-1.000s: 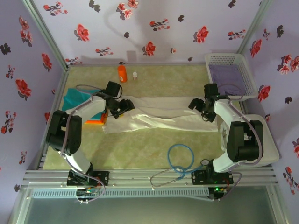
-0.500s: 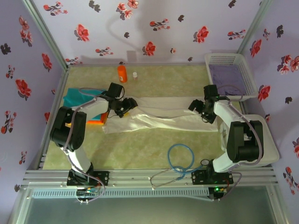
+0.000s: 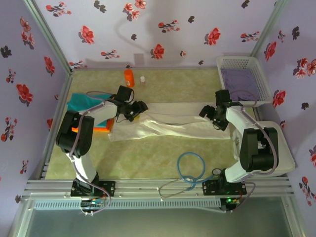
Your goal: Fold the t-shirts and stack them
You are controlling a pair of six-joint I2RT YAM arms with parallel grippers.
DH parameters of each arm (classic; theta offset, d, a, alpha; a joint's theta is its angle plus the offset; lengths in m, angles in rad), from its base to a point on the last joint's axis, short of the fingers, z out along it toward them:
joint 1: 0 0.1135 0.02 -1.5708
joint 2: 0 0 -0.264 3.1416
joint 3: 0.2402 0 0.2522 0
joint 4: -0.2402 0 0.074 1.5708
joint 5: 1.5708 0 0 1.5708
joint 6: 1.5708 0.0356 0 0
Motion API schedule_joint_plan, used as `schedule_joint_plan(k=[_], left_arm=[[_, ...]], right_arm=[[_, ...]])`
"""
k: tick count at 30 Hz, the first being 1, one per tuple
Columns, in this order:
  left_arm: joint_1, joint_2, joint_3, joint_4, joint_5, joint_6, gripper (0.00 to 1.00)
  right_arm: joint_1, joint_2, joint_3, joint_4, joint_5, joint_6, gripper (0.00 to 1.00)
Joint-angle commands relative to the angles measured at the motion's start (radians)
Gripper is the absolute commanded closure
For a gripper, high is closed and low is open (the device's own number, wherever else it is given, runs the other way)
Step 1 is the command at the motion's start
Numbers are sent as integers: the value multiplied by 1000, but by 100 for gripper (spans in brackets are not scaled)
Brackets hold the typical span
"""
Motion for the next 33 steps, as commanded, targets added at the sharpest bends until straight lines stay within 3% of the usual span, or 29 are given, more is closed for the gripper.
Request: schedule_joint_plan(k=[1, 8, 17, 23, 28, 33], left_arm=[[-8, 46, 64, 54, 26, -38, 37], [-12, 167, 267, -29, 23, 5, 39], [-23, 329, 599, -376, -13, 196, 40], [-22, 208, 499, -416, -82, 251, 40], [-21, 162, 424, -460, -95, 315, 55], [-23, 156, 381, -479, -111, 376, 59]], right_arm=[[-6, -6, -2, -13, -1, -8, 3], [-6, -21, -8, -23, -3, -16, 3], [-6, -16, -11, -23, -13, -26, 3], [-6, -19, -14, -24, -13, -31, 3], [-6, -5, -13, -11, -32, -25, 4], [-6, -7, -15, -9, -40, -25, 4]])
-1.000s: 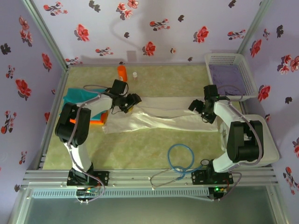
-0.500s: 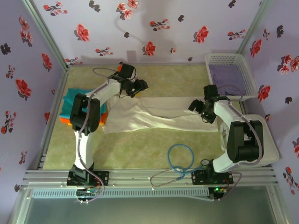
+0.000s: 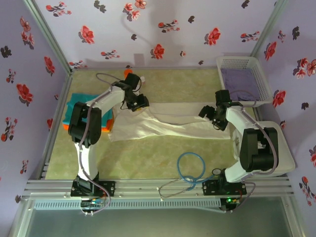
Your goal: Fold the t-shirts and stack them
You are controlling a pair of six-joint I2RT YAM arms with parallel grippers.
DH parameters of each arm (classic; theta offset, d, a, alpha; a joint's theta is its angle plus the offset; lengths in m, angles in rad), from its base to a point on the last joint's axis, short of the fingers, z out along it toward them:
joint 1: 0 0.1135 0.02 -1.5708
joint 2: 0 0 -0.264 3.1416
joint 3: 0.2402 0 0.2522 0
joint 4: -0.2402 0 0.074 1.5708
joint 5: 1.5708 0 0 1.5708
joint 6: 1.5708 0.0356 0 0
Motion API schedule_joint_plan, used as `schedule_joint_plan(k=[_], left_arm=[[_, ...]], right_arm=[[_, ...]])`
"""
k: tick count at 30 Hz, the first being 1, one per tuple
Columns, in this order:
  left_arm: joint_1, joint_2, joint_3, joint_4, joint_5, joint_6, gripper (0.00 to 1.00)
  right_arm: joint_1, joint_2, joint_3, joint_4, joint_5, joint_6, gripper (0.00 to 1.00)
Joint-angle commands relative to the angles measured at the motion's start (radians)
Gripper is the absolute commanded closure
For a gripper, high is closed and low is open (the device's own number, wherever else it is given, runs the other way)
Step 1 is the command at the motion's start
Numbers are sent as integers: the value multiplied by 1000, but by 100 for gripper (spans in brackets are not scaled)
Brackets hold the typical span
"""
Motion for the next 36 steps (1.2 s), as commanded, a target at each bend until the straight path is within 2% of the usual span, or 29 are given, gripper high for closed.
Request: schedule_joint_plan(k=[1, 18, 24, 28, 36], left_arm=[[-5, -37, -36, -40, -27, 79, 59], [-10, -126, -109, -3, 2, 212, 60], [-9, -103, -113, -50, -26, 318, 56], [-11, -107, -139, -8, -25, 407, 50], [-10, -106, -144, -12, -13, 532, 50]], right_arm=[[-6, -10, -14, -11, -14, -17, 4], [-6, -15, -19, -16, -19, -26, 4], [-6, -20, -22, -21, -17, -34, 4], [-6, -17, -27, -16, -16, -30, 4], [-6, -14, -26, -16, -20, -33, 4]])
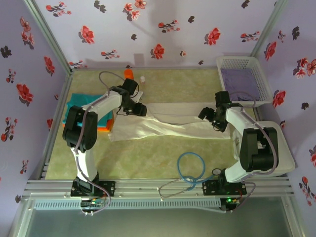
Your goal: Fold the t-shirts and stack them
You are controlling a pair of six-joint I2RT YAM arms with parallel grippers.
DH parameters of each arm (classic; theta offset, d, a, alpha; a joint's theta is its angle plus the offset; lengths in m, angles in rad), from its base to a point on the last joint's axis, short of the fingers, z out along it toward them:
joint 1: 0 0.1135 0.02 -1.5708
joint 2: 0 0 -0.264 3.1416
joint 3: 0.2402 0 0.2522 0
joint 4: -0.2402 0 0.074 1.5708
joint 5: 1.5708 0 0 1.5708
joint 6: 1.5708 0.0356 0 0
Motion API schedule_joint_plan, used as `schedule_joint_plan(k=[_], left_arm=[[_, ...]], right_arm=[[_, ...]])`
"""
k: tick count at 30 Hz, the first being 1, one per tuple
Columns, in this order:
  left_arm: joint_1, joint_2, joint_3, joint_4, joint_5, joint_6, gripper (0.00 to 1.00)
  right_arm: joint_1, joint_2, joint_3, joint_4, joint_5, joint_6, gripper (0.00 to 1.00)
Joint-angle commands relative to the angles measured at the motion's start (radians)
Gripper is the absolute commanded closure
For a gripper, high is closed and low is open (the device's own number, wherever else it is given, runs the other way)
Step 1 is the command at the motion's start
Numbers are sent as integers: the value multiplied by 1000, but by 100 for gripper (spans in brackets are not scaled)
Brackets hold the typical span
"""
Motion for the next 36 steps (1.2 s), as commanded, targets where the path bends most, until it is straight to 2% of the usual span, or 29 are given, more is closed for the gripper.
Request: schedule_joint_plan(k=[1, 6, 16, 21, 24, 26, 36], left_arm=[[-6, -6, -6, -8, 5, 86, 51], [-7, 18, -2, -4, 8, 95, 55], [-16, 54, 20, -5, 8, 103, 57], [-19, 55, 34, -7, 5, 99, 70], [-19, 50, 50, -12, -6, 97, 89], [-20, 50, 76, -29, -16, 106, 94], [-80, 185, 342, -196, -132, 192, 95]], right_arm=[[-6, -14, -5, -16, -5, -15, 4], [-6, -10, -4, -11, -8, -12, 4], [-6, -12, 1, -17, 0, -16, 4], [-6, -10, -4, -16, -2, -16, 4], [-6, -6, -2, -14, -2, -17, 4], [-7, -6, 1, -16, -4, -18, 4], [-6, 7, 12, -18, -5, -27, 5]])
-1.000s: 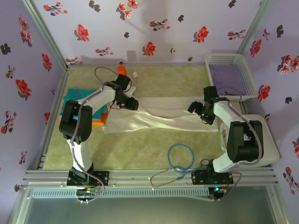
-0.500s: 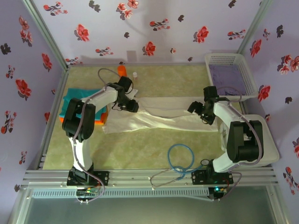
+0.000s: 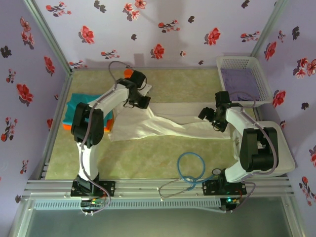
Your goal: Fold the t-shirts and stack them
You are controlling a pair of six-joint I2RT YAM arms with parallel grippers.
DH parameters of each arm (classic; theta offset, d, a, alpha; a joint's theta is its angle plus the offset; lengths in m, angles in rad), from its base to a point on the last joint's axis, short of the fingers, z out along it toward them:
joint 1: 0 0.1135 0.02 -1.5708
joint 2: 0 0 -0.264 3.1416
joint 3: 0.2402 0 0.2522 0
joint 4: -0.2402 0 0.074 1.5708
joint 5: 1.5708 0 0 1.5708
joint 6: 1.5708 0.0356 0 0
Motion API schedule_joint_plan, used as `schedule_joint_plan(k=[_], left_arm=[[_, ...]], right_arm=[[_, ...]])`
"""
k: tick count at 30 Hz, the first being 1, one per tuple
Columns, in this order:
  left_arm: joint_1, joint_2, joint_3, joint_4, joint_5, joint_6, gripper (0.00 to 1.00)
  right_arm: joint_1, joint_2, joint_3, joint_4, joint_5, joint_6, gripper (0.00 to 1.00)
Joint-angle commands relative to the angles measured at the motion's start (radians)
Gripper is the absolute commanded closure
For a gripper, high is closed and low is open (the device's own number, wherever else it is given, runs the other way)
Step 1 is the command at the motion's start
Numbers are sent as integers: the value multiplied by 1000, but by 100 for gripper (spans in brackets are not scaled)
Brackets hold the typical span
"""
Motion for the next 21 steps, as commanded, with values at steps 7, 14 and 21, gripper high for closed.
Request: schedule_joint_plan(k=[7, 14, 21], left_arm=[[-39, 180, 244, -177, -120, 29, 73], [-31, 99, 196, -167, -190, -104, 60], [-24, -130, -160, 2, -139, -343, 60]], right_arm=[[-6, 5, 17, -29, 6, -31, 5], [-6, 0, 68, -32, 53, -36, 5], [10, 133, 185, 32, 50, -71, 12]])
